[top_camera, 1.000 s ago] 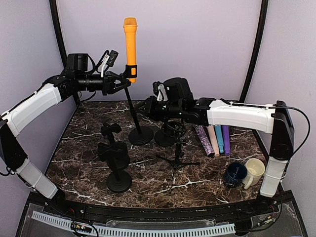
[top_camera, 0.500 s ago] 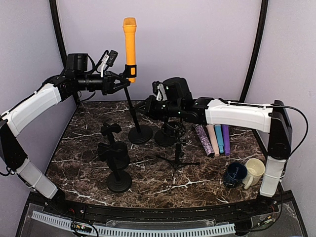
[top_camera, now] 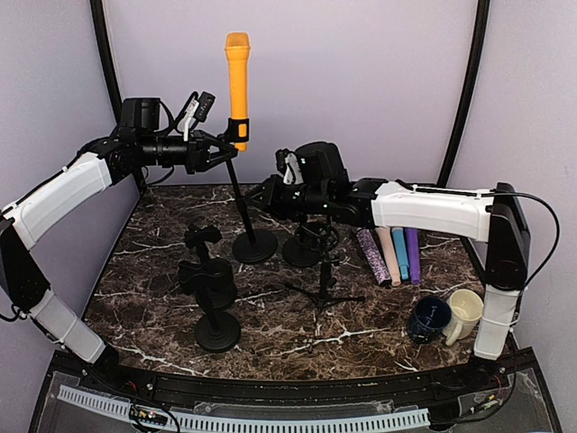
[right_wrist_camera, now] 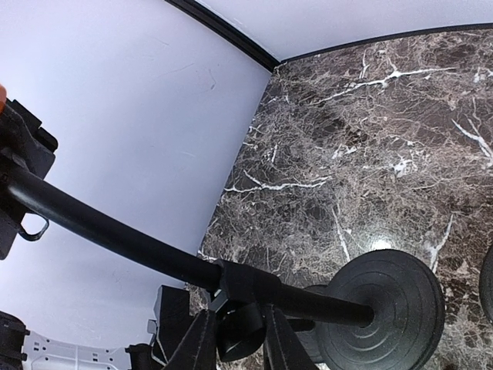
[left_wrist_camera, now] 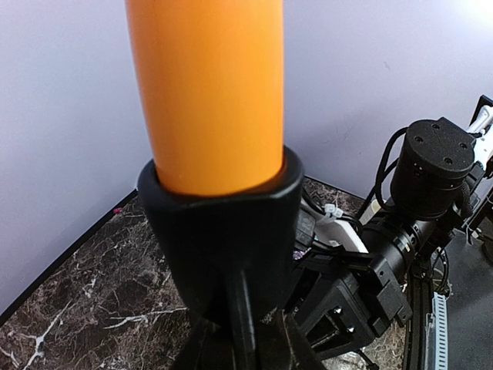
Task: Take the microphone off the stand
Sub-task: Unscrew the knob on the stand of the microphone stand.
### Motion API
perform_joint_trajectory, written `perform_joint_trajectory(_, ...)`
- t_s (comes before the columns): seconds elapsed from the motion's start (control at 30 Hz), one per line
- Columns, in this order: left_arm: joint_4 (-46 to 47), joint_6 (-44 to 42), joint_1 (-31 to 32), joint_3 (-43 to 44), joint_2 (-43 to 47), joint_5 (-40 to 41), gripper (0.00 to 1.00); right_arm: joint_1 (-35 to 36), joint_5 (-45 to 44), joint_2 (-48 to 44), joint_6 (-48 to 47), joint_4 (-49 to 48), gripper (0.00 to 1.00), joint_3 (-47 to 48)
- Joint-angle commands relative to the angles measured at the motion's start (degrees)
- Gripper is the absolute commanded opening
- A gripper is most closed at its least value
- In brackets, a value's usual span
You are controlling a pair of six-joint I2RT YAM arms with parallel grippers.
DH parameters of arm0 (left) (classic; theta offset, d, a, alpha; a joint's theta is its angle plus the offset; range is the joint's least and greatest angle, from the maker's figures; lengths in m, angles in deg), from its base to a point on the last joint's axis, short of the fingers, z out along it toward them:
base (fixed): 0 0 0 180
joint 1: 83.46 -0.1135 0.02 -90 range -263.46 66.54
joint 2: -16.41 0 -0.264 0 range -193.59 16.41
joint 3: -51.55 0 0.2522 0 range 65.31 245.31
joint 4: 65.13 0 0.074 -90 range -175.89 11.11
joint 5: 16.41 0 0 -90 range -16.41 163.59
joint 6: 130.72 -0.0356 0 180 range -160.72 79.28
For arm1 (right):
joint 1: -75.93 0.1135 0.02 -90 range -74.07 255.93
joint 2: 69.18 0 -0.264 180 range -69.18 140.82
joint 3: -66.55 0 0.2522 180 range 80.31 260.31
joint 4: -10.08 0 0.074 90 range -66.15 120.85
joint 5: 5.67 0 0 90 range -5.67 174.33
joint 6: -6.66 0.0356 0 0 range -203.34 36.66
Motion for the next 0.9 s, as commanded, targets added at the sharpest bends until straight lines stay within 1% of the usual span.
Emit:
perform_joint_trajectory(0.0, 5.1, 0.63, 0.39, 0.53, 4.27, -3.27, 0.0, -0.68, 0.27, 0.89, 0.51, -1.83, 0.22, 1.27)
perform_joint_trajectory(0.1, 5.11, 0.56, 0.39, 0.53, 4.28, -3.25, 0.0, -0.7, 0.5, 0.85, 0.73, -1.99, 0.21, 1.14)
perform_joint_trajectory(0.23, 4.95, 0.43, 0.39, 0.53, 4.3, -3.24, 0.0, -0.78, 0.36, 0.27, 0.7, -3.14, 0.14, 0.25)
perform_joint_trajectory(0.37, 4.58, 0.26, 0.38, 0.48, 4.22, -3.14, 0.0, -0.78, 0.94, -0.27, -0.25, -5.29, 0.11, -0.93)
perform_joint_trajectory(0.73, 4.52, 0.91, 0.35, 0.18, 3.8, -2.76, 0.0, -0.78, 3.34, -3.99, -8.92, -15.07, 0.01, -7.59)
perform_joint_trajectory(0.87, 4.87, 1.37, 0.38, 0.22, 3.25, -3.1, 0.0, -0.77, 2.37, -5.74, -14.04, -17.6, 0.0, -10.67)
